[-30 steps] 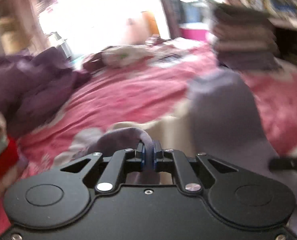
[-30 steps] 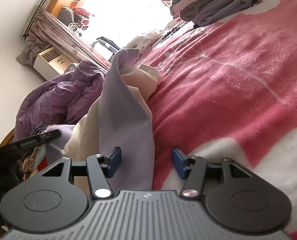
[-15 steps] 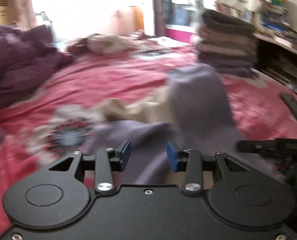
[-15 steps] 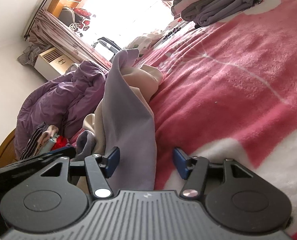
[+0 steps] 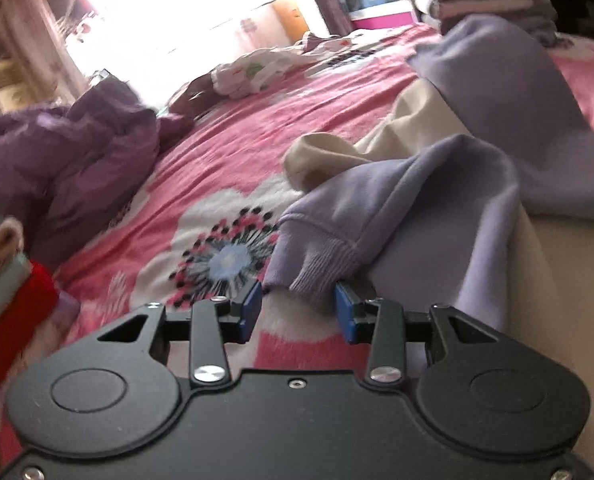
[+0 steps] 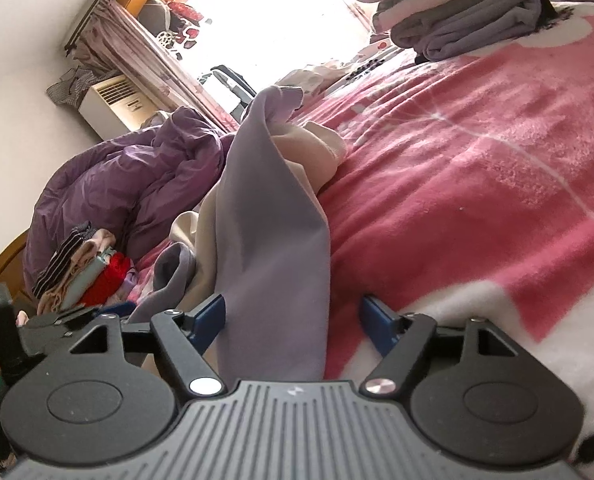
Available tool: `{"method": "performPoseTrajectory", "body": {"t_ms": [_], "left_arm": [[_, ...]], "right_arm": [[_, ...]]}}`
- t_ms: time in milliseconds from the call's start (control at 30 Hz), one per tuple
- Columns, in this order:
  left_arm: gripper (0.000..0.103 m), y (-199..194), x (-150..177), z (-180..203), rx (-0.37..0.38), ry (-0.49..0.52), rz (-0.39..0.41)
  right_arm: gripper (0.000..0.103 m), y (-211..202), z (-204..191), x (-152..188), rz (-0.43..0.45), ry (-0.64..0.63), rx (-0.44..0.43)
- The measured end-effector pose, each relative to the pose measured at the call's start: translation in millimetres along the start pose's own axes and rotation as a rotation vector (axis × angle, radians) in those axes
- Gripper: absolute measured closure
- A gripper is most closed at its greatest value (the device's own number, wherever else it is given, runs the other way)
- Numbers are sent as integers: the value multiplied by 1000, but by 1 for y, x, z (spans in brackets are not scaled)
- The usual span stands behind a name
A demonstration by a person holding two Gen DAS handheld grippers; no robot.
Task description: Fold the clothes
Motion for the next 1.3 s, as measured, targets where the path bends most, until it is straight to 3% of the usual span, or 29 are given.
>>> {"method": "performPoseTrajectory", "body": {"t_ms": [33,67,133,233,467,633,767,967,1133,1300], "left_arm": [[65,0,-3,-2,5,-9,5],[72,-1,-5,-4,10,-18,10],[94,-1,-10,-8,21,-35,20],[95,-8,-19,-17,32,-73,40],[97,-87,-27,-74,-18,-179,90],[97,-134,-17,-127,-65,-295,71],[99,-147,4,-167,-95,-426,10],[100,-126,44,-201,-146,-519,-120],[101,-79,51,-210,-187,-467,-205],[101,-36,36,-218,-226,-388,-210]], "right_arm": [[25,1,-1,0,-1,-8,0],[24,2,-2,1,-2,-16,0],[22,3,-4,2,-3,-28,-1],[22,2,-5,2,-1,-32,-4],[22,-1,-6,5,1,-43,-4],[22,-4,-8,6,-3,-53,-4],[22,-5,-9,8,-7,-62,-2],[22,-5,-9,8,-9,-71,-2],[22,-5,-9,9,-10,-78,-1],[22,-5,-10,10,-11,-86,0]]}}
Point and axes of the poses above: each gripper's, at about its wrist camera, not at the fingertips, and y roughly the way its jaws point, z to its right, x to its underside, the point moved 9 cm from there along y, roughly the way its jaws point
